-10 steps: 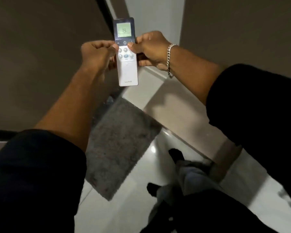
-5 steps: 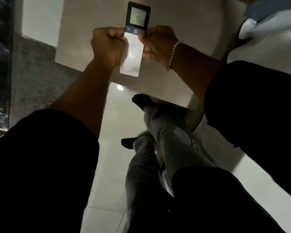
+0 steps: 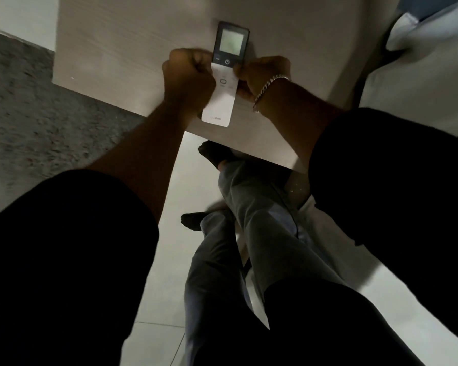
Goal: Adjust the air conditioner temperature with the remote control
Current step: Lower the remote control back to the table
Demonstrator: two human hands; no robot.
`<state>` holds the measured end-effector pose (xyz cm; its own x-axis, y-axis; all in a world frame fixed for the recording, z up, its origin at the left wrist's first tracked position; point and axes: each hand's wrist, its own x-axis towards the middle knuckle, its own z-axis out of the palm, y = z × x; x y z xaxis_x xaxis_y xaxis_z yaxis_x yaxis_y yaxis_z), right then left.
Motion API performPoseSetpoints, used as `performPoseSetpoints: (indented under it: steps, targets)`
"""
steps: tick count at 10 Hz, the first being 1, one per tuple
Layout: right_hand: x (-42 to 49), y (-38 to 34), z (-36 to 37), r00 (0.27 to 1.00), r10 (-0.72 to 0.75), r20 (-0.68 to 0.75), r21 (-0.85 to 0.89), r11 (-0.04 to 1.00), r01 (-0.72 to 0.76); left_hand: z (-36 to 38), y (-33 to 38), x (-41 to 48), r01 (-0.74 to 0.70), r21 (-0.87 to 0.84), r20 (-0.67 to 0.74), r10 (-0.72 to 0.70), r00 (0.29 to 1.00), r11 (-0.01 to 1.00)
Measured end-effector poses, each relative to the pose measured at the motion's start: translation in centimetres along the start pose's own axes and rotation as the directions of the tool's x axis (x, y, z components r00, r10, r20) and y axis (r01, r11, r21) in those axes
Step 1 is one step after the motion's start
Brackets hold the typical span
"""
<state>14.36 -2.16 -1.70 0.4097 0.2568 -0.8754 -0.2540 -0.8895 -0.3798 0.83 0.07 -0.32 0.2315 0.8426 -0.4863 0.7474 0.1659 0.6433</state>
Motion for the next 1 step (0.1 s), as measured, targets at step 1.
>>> performPoseSetpoints:
  steps: [1]
  targets:
    - [-0.33, -0.16, 0.03, 0.998, -0.012, -0.057, -0.022, 1.0, 0.011, -0.49, 0.38, -0.72, 0.037, -0.056, -0.025, -0.039, 0.999, 0.998]
